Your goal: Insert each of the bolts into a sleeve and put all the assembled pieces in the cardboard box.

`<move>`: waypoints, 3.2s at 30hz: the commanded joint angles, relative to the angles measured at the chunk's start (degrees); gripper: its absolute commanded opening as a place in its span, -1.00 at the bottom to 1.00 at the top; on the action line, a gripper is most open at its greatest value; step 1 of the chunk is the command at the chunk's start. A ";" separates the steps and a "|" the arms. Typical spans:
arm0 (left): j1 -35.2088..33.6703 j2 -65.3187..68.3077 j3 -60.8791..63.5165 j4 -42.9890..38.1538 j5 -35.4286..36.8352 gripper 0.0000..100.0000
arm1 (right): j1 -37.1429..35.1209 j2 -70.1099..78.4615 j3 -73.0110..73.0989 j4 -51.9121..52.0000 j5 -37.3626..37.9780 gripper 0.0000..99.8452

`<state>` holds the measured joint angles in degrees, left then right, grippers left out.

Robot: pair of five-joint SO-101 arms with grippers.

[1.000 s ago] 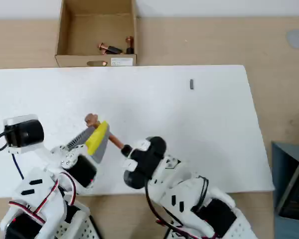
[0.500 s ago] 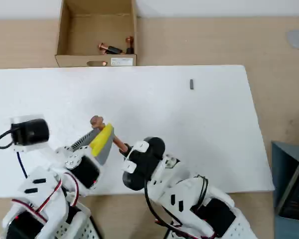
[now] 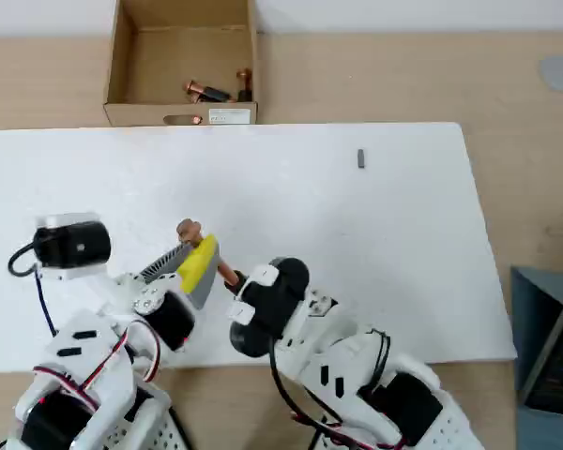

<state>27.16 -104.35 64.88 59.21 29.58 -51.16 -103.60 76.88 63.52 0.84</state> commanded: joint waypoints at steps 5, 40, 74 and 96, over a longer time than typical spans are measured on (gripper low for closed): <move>2.99 -0.22 -0.53 -0.79 -3.08 -1.00 | -0.31 -6.90 -0.31 -1.49 0.35 -0.98; 9.32 -0.22 -0.53 8.62 -4.84 -0.81 | -0.31 -6.90 -0.22 -1.41 0.44 -0.98; -25.76 -0.13 -4.22 12.92 -19.96 -0.97 | 20.62 -6.73 -3.56 -0.09 0.35 -0.98; -30.68 -0.22 29.27 -6.42 -34.29 -1.00 | 34.86 -0.66 -23.87 12.13 -3.78 -0.98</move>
<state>-2.90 -104.09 93.54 54.11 -3.82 -17.32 -103.60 60.18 75.56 -2.59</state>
